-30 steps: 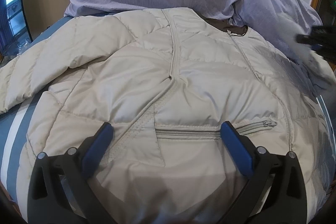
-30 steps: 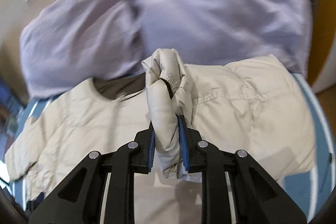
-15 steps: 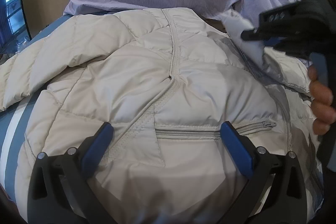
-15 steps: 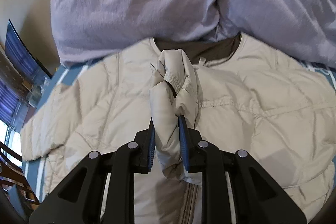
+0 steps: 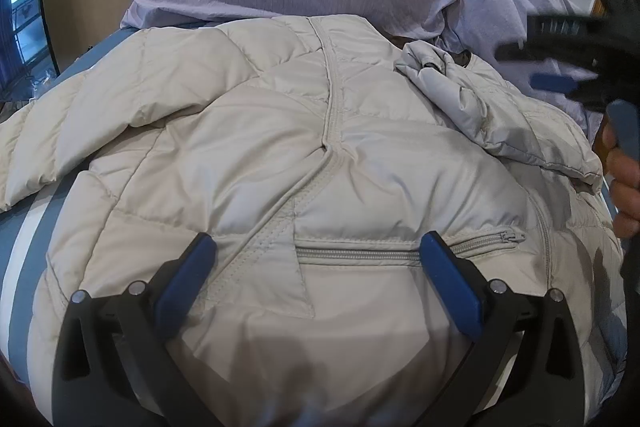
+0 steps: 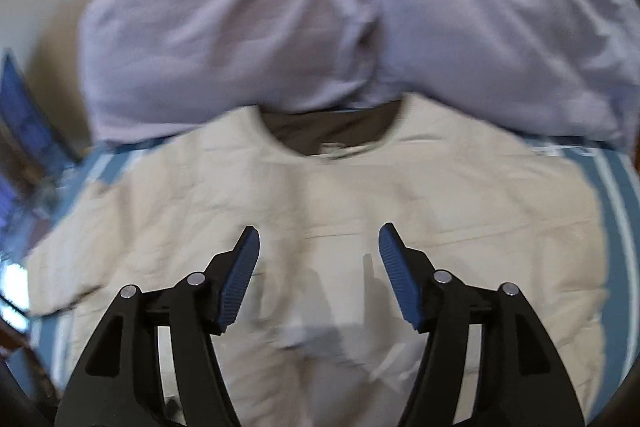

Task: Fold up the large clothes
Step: 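Carry the sleeve across the jacket front and release it near the collar, then grasp the other sleeve with the left gripper and lift it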

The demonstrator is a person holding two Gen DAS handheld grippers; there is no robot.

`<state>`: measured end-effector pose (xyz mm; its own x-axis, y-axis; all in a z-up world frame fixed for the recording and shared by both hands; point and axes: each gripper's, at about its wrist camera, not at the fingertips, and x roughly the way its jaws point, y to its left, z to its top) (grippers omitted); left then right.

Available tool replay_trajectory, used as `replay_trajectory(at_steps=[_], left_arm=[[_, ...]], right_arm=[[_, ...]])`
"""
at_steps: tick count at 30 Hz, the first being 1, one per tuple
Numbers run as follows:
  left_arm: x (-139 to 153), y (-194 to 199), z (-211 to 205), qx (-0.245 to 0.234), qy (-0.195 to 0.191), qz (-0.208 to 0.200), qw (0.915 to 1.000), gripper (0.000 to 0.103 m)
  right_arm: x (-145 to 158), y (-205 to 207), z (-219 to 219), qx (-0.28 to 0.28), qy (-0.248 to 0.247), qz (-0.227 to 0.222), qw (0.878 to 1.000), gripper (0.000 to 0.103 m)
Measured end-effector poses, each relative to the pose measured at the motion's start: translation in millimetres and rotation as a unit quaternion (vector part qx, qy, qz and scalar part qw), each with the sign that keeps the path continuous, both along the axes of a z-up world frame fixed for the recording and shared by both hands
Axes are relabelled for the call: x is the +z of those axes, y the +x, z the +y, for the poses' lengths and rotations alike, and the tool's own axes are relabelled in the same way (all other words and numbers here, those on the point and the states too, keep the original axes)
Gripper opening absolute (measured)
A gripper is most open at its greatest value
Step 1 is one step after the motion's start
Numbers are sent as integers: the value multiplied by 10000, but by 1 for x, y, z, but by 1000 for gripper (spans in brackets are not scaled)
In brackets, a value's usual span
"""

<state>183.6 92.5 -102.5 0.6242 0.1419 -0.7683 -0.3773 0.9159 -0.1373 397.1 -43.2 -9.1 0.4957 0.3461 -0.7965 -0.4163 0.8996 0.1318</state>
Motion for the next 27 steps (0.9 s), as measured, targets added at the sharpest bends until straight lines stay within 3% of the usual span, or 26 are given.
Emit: replay_trajectory(at_steps=[4,9,19,23,27], left_arm=[[0,0,0,1,-2,-2,10000,101],[0,0,0,1,-9,-6,10000,101],[1,-1,1,-5,-63,-48,10000,101],[4,-4,5,-14,-242,-156,9996,101],[11,-10,11,-17,-495,-213,9985,101]], right_arm=[[-26,11,-9,-383,-523,-11,9979,64],[-52,7,0,-315,-513,206,9980,75],[-65,-10,21,-69,-804,-42,9967,82],[-71,-18,29,-14,-1097,-374,9933,83],[-72,-16,26,-22,-1030,-404,9939,84]])
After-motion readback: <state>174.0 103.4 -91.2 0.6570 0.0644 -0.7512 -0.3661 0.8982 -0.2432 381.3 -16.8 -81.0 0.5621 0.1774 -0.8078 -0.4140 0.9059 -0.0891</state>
